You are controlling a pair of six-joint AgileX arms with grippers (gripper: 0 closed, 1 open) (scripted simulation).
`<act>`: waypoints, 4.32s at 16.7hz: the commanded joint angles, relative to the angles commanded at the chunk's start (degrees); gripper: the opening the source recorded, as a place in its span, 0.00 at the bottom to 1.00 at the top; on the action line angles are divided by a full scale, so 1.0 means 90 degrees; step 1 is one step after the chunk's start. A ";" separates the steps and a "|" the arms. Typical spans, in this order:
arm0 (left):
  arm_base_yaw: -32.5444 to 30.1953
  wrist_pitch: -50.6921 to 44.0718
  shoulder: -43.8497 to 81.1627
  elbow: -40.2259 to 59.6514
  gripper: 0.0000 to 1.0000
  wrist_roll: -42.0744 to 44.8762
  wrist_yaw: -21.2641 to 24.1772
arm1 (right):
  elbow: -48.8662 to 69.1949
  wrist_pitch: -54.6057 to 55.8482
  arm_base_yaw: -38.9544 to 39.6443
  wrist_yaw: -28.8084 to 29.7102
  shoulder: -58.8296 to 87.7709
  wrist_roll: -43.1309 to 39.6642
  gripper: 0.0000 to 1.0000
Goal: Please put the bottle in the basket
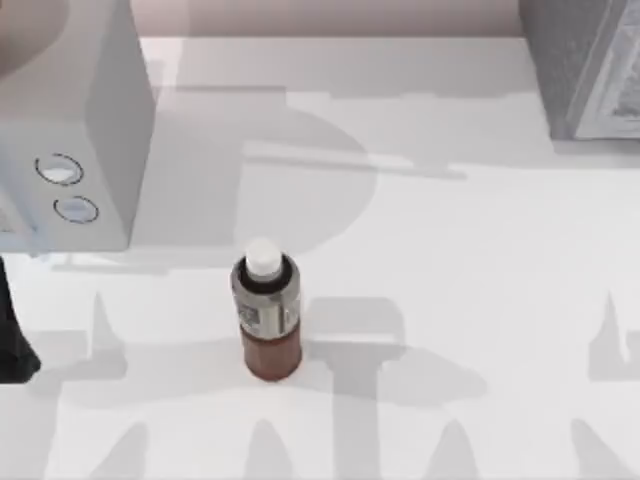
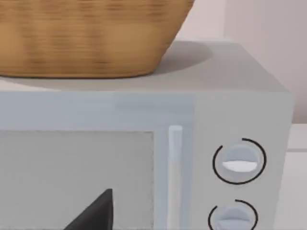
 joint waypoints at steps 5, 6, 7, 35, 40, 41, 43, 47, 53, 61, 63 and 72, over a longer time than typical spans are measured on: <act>-0.0156 0.0379 0.0366 0.0057 1.00 0.0078 0.0084 | 0.0000 0.0000 0.0000 0.0000 0.0000 0.0000 1.00; -0.0260 0.0629 0.0614 0.0072 1.00 0.0104 0.0147 | 0.0000 0.0000 0.0000 0.0000 0.0000 0.0000 1.00; -0.0378 0.0940 0.0923 0.0082 1.00 0.0124 0.0223 | 0.0000 0.0000 0.0000 0.0000 0.0000 0.0000 1.00; -0.3136 0.8106 0.9496 0.0016 1.00 0.0522 0.2020 | 0.0000 0.0000 0.0000 0.0000 0.0000 0.0000 1.00; -0.3270 0.8248 0.9954 0.0359 1.00 0.0493 0.1899 | 0.0000 0.0000 0.0000 0.0000 0.0000 0.0000 1.00; -0.3341 0.8329 1.0207 0.0530 1.00 0.0479 0.1834 | 0.0000 0.0000 0.0000 0.0000 0.0000 0.0000 1.00; -0.3498 0.8495 1.0761 0.0913 1.00 0.0445 0.1685 | 0.0000 0.0000 0.0000 0.0000 0.0000 0.0000 1.00; -0.3754 0.8722 1.1591 0.1531 1.00 0.0392 0.1449 | 0.0000 0.0000 0.0000 0.0000 0.0000 0.0000 1.00; -0.3779 0.8740 1.1658 0.1587 0.92 0.0386 0.1427 | 0.0000 0.0000 0.0000 0.0000 0.0000 0.0000 1.00; -0.3779 0.8740 1.1658 0.1587 0.32 0.0386 0.1427 | 0.0000 0.0000 0.0000 0.0000 0.0000 0.0000 1.00; -0.3779 0.8740 1.1658 0.1587 0.17 0.0386 0.1427 | 0.0000 0.0000 0.0000 0.0000 0.0000 0.0000 1.00; -0.3779 0.8740 1.1658 0.1587 0.00 0.0386 0.1427 | 0.0000 0.0000 0.0000 0.0000 0.0000 0.0000 1.00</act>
